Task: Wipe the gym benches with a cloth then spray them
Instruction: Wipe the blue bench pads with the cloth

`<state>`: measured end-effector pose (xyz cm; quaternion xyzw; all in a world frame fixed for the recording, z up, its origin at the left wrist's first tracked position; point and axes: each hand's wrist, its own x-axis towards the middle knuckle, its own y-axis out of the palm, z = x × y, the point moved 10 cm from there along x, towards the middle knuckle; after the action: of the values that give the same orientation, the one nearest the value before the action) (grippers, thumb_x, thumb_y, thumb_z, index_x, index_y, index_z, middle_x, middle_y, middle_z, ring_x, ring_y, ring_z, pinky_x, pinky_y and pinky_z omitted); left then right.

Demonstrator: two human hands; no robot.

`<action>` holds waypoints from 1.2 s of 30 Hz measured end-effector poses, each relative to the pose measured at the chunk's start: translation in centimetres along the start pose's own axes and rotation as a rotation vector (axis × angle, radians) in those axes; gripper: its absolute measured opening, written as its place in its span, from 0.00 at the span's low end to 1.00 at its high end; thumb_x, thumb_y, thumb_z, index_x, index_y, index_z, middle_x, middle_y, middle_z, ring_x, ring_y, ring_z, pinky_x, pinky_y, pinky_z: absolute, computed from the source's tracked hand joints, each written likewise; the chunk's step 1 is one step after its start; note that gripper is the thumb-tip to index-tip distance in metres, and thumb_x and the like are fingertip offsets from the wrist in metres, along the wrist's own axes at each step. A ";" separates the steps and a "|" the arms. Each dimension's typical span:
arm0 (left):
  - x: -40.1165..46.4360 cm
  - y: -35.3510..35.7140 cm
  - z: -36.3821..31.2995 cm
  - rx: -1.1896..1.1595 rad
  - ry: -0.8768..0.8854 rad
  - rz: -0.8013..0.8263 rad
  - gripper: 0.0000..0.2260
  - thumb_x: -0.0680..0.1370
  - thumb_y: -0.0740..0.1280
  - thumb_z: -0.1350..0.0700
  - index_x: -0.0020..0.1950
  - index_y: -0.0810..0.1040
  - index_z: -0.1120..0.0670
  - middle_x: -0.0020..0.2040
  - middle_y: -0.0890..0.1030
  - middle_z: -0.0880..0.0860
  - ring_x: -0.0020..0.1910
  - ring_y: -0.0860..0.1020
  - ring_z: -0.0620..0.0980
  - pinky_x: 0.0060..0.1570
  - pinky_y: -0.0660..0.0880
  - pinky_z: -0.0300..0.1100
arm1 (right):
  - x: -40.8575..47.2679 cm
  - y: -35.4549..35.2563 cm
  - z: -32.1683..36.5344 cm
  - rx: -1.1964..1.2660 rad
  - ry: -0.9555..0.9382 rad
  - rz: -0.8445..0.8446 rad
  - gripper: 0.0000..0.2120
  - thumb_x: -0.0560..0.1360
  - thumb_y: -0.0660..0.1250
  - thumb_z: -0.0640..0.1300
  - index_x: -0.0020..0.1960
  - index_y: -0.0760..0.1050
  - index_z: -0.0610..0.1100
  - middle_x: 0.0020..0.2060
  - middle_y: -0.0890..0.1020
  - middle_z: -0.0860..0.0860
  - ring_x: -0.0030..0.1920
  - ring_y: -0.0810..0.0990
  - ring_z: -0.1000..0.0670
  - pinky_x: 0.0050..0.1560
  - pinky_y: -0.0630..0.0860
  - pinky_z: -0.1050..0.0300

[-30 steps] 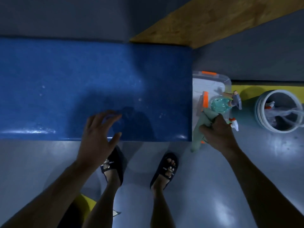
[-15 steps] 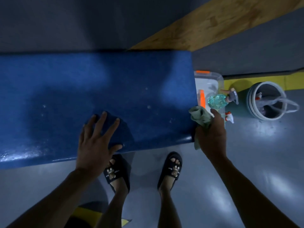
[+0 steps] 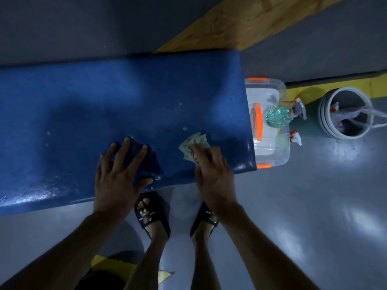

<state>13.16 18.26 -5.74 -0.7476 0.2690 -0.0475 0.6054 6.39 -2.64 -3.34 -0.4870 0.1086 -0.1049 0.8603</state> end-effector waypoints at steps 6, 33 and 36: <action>0.2 -0.1 -0.2 0.008 -0.022 0.007 0.36 0.70 0.74 0.45 0.76 0.65 0.46 0.78 0.59 0.56 0.76 0.56 0.64 0.68 0.62 0.68 | 1.8 -8.0 -11.5 -0.149 0.173 -0.101 0.22 0.73 0.60 0.40 0.67 0.75 0.48 0.52 0.74 0.43 0.45 0.78 0.40 0.42 0.76 0.51; 0.4 0.2 -0.1 0.037 -0.061 0.070 0.37 0.69 0.74 0.43 0.76 0.64 0.46 0.78 0.60 0.55 0.75 0.57 0.64 0.64 0.65 0.65 | -3.3 0.0 -2.3 0.060 0.265 -0.075 0.30 0.73 0.59 0.40 0.75 0.64 0.46 0.54 0.72 0.42 0.42 0.77 0.42 0.36 0.76 0.54; 0.5 0.1 0.0 0.036 -0.059 0.066 0.37 0.69 0.74 0.42 0.76 0.64 0.46 0.77 0.61 0.56 0.74 0.57 0.64 0.63 0.65 0.66 | -3.6 1.7 0.2 -0.029 -0.010 0.125 0.29 0.73 0.61 0.43 0.74 0.65 0.47 0.52 0.73 0.44 0.40 0.78 0.43 0.30 0.76 0.54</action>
<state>13.52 18.05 -5.99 -0.7282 0.2749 -0.0104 0.6278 3.09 -0.61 -4.39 -0.4920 0.1357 -0.0470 0.8586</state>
